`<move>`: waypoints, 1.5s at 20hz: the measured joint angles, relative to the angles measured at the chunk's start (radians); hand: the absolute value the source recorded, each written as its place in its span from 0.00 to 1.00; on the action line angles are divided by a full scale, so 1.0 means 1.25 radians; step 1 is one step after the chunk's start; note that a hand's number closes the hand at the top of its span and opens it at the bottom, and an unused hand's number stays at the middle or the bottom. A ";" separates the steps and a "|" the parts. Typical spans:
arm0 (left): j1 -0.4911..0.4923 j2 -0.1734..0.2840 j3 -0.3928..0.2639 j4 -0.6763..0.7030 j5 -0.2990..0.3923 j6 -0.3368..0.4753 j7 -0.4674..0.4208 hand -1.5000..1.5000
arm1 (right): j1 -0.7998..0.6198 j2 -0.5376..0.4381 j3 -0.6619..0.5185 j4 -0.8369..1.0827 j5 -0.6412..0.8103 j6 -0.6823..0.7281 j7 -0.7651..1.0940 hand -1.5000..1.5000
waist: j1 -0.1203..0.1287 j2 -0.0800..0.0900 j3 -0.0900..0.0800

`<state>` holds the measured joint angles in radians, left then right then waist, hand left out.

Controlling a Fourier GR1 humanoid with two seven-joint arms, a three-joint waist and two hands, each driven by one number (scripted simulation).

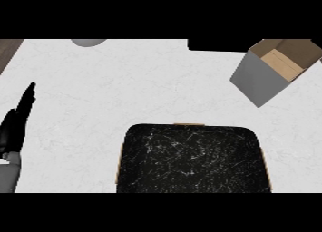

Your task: Pick the pear from the tray and place it in the cardboard box

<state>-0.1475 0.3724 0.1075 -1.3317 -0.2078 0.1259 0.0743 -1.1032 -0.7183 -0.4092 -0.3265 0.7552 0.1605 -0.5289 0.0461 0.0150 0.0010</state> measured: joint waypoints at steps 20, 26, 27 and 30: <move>-0.046 -0.008 -0.007 0.013 -0.007 -0.018 -0.002 0.50 | -0.054 0.131 -0.015 0.158 0.015 -0.139 0.170 0.00 | 0.038 0.020 0.001; -0.039 -0.006 -0.006 0.013 -0.009 -0.021 -0.010 0.50 | -0.047 0.138 -0.050 0.148 -0.020 -0.151 0.129 0.00 | 0.041 0.021 0.002; -0.039 -0.009 -0.007 0.011 -0.010 -0.020 -0.009 0.50 | -0.047 0.138 -0.060 0.144 -0.030 -0.155 0.118 0.00 | 0.041 0.021 0.002; -0.046 -0.010 -0.006 0.014 -0.013 -0.015 -0.003 0.50 | -0.044 0.131 -0.095 0.133 -0.065 -0.164 0.083 0.00 | 0.037 0.022 0.003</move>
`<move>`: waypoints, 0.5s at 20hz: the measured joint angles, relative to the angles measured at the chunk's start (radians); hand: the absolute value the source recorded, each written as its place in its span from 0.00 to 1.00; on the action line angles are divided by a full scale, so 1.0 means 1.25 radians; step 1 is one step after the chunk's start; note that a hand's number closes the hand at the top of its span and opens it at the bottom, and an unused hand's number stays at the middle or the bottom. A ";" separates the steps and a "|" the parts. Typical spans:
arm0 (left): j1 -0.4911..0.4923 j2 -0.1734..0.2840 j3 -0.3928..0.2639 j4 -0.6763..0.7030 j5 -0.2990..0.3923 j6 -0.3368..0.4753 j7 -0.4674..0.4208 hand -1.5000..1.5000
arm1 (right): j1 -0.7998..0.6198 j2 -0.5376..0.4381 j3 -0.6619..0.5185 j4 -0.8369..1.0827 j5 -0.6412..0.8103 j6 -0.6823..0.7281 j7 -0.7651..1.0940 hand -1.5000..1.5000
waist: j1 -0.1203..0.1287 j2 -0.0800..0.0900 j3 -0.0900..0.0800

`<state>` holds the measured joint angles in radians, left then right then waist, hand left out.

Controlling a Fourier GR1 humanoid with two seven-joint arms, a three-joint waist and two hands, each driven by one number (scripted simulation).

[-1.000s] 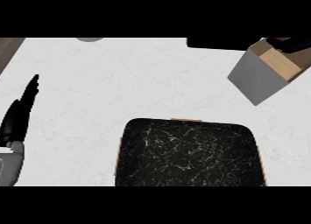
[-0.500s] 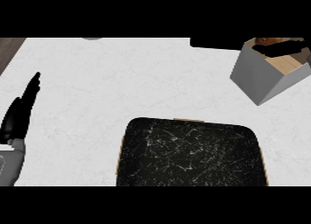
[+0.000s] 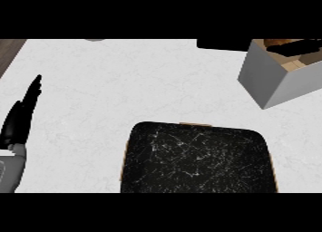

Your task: Pick the pear from the tray and place it in the cardboard box

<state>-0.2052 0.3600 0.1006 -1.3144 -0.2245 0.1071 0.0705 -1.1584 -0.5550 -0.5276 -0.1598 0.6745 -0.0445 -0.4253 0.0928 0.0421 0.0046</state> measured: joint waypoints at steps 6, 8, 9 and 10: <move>0.014 0.000 0.005 -0.002 0.007 -0.006 -0.010 0.50 | 0.010 -0.054 -0.087 -0.005 -0.086 0.029 -0.038 0.00 | -0.005 -0.001 0.001; 0.016 0.001 0.007 -0.003 0.005 -0.004 -0.010 0.50 | 0.014 -0.083 -0.110 -0.003 -0.108 0.060 -0.048 0.00 | -0.008 -0.002 0.001; 0.014 0.002 0.009 -0.004 0.006 -0.004 -0.005 0.50 | 0.015 -0.097 -0.118 -0.001 -0.117 0.077 -0.049 0.00 | -0.008 -0.002 0.001; 0.021 0.001 0.010 -0.003 0.006 -0.004 -0.009 0.50 | 0.025 -0.109 -0.127 0.000 -0.126 0.088 -0.058 0.00 | -0.008 -0.002 0.001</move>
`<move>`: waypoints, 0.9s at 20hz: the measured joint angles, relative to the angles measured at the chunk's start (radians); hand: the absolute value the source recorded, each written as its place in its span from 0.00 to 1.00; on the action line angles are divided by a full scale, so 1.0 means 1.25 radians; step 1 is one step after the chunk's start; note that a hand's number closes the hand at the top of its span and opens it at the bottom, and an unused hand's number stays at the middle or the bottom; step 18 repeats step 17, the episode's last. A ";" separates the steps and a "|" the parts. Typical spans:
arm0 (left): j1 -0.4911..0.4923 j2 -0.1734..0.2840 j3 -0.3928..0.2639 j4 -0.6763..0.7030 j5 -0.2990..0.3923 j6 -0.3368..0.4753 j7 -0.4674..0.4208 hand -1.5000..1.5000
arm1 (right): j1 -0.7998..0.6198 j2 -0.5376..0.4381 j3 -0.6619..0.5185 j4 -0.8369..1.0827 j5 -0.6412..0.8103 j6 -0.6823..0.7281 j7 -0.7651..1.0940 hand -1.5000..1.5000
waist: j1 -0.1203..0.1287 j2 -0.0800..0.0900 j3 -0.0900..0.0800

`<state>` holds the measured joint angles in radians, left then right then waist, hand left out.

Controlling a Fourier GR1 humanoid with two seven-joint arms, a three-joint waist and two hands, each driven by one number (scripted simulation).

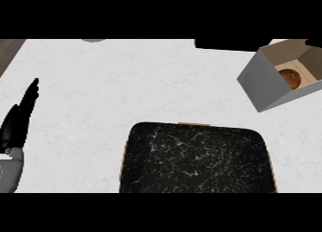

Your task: Pick the pear from the tray and place it in the cardboard box

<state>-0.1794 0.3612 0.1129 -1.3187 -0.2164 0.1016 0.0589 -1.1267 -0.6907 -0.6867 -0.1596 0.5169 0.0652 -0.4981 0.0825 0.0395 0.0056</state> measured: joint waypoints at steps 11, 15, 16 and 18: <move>0.009 0.005 0.014 -0.001 0.005 -0.003 -0.005 0.50 | 0.119 -0.171 -0.057 0.013 -0.052 0.131 -0.037 0.00 | -0.013 -0.001 0.002; 0.010 0.000 0.010 0.001 0.001 0.001 -0.008 0.50 | 0.165 -0.221 -0.063 0.015 -0.056 0.186 -0.062 0.00 | -0.017 0.000 0.003; 0.007 -0.001 0.012 0.002 0.001 0.003 -0.005 0.50 | 0.179 -0.233 -0.062 0.015 -0.055 0.204 -0.073 0.00 | -0.019 0.000 0.003; 0.005 0.003 0.016 0.001 0.006 -0.002 -0.003 0.50 | 0.189 -0.243 -0.059 0.015 -0.053 0.217 -0.078 0.00 | -0.017 0.000 0.004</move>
